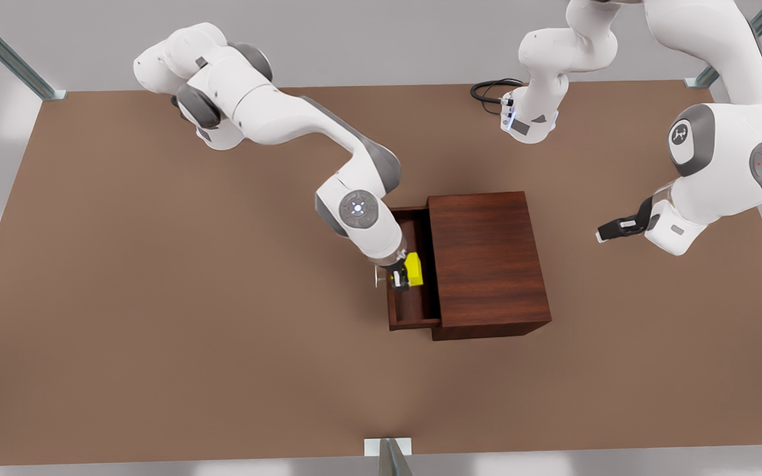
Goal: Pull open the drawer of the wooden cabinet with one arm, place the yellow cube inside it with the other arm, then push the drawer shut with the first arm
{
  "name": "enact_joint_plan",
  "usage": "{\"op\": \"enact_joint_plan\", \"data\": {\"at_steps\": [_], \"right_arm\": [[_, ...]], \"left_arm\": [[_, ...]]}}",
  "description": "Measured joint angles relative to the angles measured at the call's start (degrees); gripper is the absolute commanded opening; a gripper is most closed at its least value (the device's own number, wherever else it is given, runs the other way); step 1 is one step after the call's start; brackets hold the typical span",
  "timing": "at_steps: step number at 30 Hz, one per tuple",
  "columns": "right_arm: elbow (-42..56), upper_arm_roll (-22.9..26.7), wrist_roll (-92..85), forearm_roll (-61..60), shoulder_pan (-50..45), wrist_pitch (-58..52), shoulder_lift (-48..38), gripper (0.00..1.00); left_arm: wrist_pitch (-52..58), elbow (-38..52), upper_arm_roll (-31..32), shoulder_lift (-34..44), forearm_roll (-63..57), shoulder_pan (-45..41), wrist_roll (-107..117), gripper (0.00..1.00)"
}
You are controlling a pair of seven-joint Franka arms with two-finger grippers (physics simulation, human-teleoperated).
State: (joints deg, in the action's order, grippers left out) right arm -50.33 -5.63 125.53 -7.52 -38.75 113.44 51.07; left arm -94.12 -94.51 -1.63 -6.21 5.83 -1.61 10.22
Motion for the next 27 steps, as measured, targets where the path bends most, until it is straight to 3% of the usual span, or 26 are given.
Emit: {"op": "enact_joint_plan", "data": {"at_steps": [2,3,4,5,8,9,17,23,25,27], "right_arm": [[0.9,0.1,2.5,0.0,-0.3,0.5,0.9,0.64],[1.2,0.1,3.7,0.0,-0.3,0.6,1.1,0.64],[1.5,0.0,4.8,0.0,-0.3,0.8,1.2,0.64],[1.9,0.0,5.9,0.1,-0.3,0.9,1.3,0.64],[2.5,0.0,8.8,0.1,-0.4,1.2,1.3,0.64],[2.5,0.0,9.6,0.0,-0.4,1.2,1.3,1.0],[2.6,0.0,14.4,-0.2,1.3,0.6,0.3,1.0],[1.2,-0.3,7.2,0.8,26.5,-12.4,-8.4,1.0],[-10.9,0.3,-1.3,3.2,33.0,-14.3,-17.2,1.0],[-23.0,4.7,-12.7,4.6,35.1,-14.8,-25.5,1.0]], "left_arm": [[0.2,0.0,0.0,0.0,0.0,0.0,-0.8,1.0],[0.2,0.0,0.0,0.0,0.0,0.0,-1.1,0.77],[0.3,0.0,0.0,0.0,0.0,0.0,-1.3,0.22],[0.5,0.0,0.0,0.0,-0.2,0.1,-1.3,0.0],[1.0,0.1,0.1,-0.1,-0.6,-0.1,-1.2,0.0],[1.3,0.1,0.1,-0.1,-0.7,-0.3,-1.1,0.0],[2.3,2.6,0.5,-1.7,-0.9,-4.8,2.9,0.0],[1.9,8.5,0.7,-5.5,0.5,-18.8,18.6,0.0],[0.4,9.0,0.7,-7.3,0.7,-24.0,25.9,0.0],[-2.0,11.1,0.7,-10.6,0.7,-29.2,34.2,0.0]]}}
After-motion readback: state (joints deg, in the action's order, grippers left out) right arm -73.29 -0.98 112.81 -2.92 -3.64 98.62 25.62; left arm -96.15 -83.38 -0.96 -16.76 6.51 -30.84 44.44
